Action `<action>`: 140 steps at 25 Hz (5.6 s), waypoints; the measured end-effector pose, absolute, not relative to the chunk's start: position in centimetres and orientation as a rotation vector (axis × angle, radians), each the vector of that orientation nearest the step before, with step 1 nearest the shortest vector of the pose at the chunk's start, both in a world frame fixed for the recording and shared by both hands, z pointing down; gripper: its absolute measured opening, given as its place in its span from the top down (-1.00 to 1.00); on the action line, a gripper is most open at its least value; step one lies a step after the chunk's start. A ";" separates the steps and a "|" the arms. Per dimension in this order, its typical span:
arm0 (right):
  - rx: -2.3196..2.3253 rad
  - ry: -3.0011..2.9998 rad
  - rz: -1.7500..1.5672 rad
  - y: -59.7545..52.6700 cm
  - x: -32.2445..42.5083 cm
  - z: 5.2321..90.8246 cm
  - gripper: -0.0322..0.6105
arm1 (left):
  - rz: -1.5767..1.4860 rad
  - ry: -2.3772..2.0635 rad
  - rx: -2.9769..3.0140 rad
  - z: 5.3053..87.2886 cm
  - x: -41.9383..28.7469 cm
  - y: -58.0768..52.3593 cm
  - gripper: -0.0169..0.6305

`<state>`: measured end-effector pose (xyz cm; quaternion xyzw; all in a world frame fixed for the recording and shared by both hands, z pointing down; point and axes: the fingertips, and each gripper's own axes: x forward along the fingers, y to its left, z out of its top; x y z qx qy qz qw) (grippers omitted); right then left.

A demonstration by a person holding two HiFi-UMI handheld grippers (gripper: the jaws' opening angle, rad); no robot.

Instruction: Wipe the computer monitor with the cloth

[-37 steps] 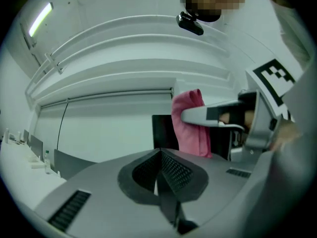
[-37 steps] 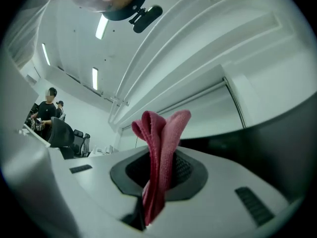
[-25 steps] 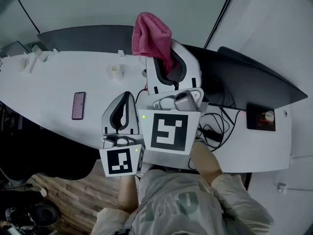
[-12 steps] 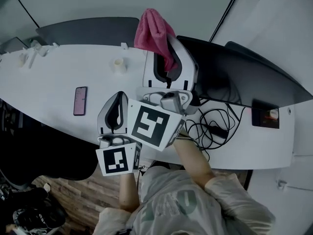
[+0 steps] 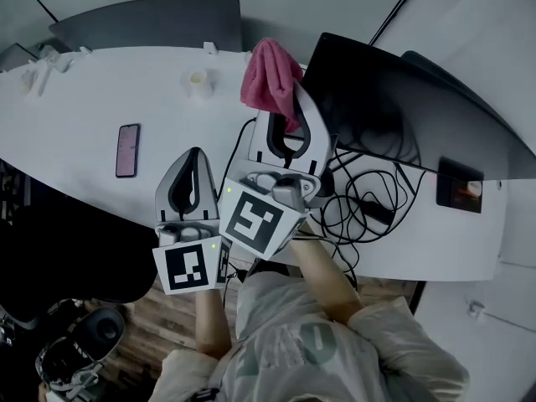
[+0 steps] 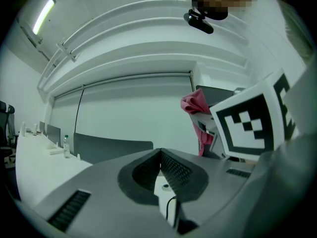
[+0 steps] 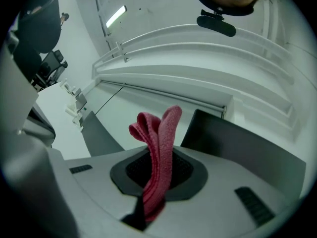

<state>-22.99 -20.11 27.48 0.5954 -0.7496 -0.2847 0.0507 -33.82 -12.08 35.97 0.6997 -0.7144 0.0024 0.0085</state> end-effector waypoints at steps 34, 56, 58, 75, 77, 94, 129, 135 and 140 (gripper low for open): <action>1.400 -2.201 -0.357 -20.0 -22.2 55.3 0.72 | 0.210 -2.245 2.021 44.6 -35.1 -9.0 0.90; 1.403 -2.365 0.616 -21.4 -19.0 60.2 0.72 | 0.178 -2.192 2.083 44.2 -33.7 -9.2 0.90; 1.391 -2.384 0.558 -21.6 -19.4 59.7 0.72 | 0.166 -2.188 2.085 44.2 -33.6 -9.0 0.90; 1.551 -2.285 0.563 -22.7 -9.8 58.2 0.72 | 0.157 -2.127 2.162 42.6 -27.9 -9.8 0.90; 1.590 -2.260 0.580 -22.9 -7.0 58.1 0.72 | 0.158 -2.103 2.188 42.6 -26.2 -10.3 0.90; 1.947 -2.035 0.633 -23.7 19.5 57.9 0.72 | 0.111 -1.831 2.428 42.4 -5.8 -14.8 0.90; 2.067 -1.864 0.525 -20.7 39.6 58.3 0.72 | 0.117 -1.540 2.675 40.1 11.4 -16.4 0.90; 2.348 -1.824 0.620 -19.4 45.3 54.6 0.72 | 0.056 -1.496 2.754 38.1 13.0 -16.8 0.90; 2.376 -1.959 0.590 -21.0 46.2 52.1 0.72 | 0.024 -1.494 2.783 37.2 13.4 -16.9 0.90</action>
